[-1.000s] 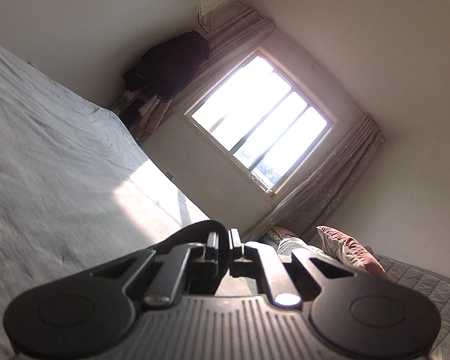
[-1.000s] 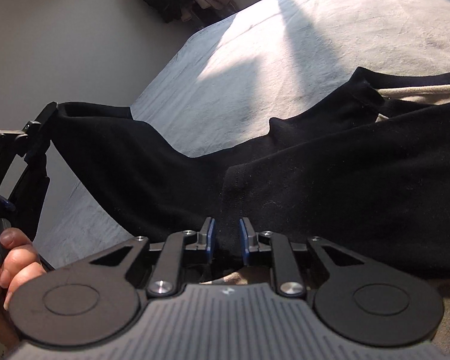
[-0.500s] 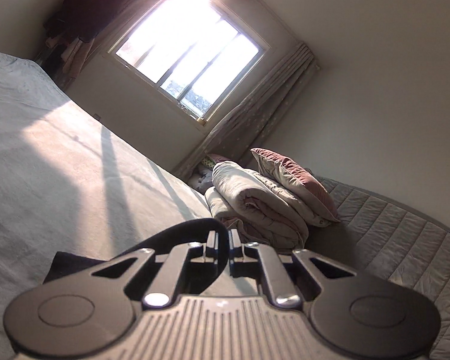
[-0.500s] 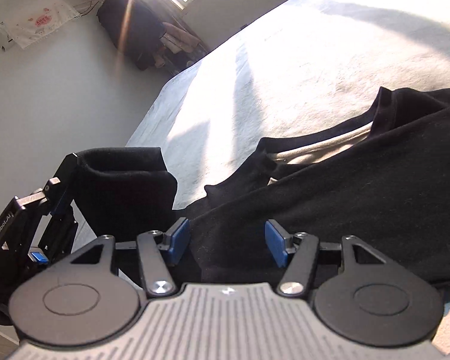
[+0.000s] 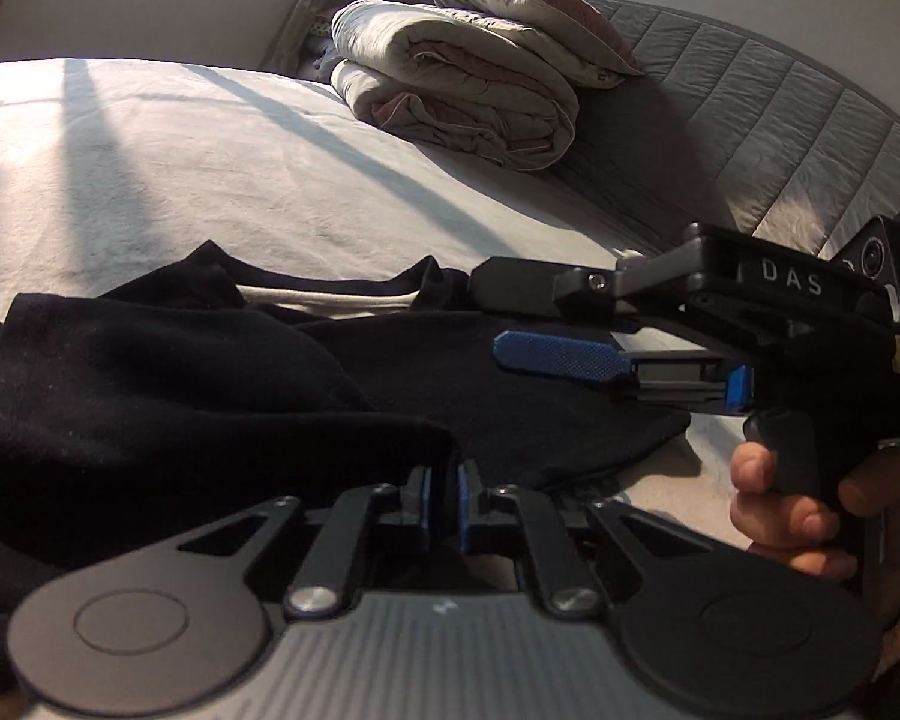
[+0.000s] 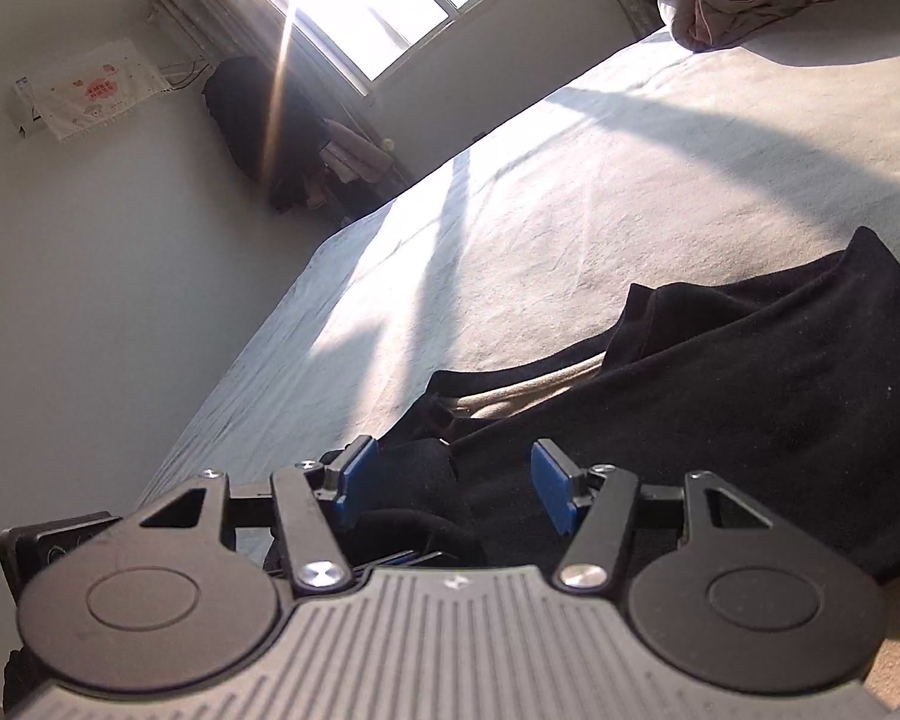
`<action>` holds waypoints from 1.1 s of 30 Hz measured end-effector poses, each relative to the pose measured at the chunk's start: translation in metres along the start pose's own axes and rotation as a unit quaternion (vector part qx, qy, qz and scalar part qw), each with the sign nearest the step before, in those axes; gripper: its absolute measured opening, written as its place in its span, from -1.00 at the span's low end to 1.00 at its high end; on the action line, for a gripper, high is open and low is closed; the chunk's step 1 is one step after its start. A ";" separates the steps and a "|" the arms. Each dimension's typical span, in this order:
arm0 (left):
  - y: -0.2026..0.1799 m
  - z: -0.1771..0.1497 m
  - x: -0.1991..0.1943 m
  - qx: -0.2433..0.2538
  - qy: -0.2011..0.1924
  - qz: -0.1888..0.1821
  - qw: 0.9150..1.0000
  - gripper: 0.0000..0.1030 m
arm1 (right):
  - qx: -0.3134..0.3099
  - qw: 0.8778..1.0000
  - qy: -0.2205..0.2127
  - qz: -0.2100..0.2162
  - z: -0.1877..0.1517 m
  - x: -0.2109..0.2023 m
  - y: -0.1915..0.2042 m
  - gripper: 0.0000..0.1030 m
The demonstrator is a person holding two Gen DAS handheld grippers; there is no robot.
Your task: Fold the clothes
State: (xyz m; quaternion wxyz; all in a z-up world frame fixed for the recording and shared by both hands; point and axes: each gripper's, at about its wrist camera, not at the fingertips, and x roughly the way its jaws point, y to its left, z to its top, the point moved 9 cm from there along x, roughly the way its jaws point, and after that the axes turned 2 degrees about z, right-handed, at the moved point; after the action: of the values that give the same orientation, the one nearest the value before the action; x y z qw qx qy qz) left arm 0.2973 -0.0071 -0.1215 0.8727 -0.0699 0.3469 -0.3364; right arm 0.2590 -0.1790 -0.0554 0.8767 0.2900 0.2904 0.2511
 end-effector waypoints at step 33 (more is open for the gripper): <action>0.145 0.016 -0.108 -0.286 -0.114 0.080 0.948 -0.60 | -0.444 0.886 0.088 -0.099 -0.086 0.128 0.119 -0.39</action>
State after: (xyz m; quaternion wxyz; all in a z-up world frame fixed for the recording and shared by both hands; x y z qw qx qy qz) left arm 0.3286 0.1705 -0.1005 0.8738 -0.3269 0.3309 -0.1416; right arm 0.2607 0.0142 -0.0811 0.9049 -0.1826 0.2519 0.2905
